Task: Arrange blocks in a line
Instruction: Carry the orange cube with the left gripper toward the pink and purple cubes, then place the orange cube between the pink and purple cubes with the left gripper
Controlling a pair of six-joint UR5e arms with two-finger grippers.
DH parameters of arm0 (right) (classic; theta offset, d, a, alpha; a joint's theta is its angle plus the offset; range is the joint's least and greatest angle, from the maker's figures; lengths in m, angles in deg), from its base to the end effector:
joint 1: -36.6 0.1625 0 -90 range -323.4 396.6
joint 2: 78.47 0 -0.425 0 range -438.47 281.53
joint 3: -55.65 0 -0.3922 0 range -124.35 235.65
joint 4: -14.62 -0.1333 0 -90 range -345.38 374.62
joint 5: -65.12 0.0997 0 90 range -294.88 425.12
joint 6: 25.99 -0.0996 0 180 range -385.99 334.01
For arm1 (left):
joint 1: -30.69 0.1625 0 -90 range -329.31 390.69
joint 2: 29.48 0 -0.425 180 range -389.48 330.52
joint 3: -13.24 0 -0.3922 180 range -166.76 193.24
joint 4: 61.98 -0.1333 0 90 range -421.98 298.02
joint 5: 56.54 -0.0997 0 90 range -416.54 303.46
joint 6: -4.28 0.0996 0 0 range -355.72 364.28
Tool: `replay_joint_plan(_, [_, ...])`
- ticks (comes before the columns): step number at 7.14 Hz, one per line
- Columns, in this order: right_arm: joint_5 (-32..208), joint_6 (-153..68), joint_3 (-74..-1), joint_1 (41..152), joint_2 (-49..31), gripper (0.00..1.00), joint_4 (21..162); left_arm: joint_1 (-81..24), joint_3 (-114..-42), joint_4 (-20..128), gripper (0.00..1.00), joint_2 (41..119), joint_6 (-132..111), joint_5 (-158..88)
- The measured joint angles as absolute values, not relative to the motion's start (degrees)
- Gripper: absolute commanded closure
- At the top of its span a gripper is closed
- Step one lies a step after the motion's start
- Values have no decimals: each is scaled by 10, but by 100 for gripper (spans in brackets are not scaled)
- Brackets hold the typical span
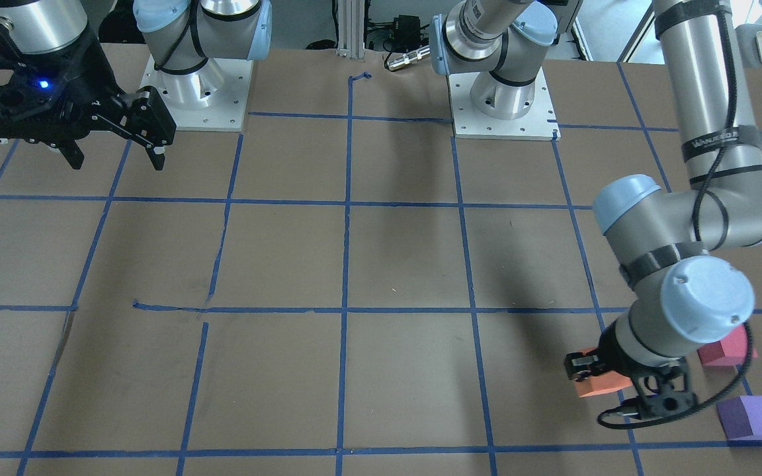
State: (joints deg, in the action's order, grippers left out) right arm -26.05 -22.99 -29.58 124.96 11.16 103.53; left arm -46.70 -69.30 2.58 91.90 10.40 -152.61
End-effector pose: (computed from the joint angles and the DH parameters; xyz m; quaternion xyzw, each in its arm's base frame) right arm 0.1169 -0.5026 0.5239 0.0116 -0.9995 0.0284 0.0114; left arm 0.0291 -0.6925 0.2700 -0.0572 0.9969 -0.0045 0.0544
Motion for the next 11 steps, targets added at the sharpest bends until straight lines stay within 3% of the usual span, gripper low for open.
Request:
replay_joint_plan(5, [-261,-228,-297,1249,112,0,1036,-308,-635,39,100,942,334,-1516])
replay_joint_plan(11, [-260,-224,-297,1249,112,0,1036,-266,-589,36,100,994,389,-1493])
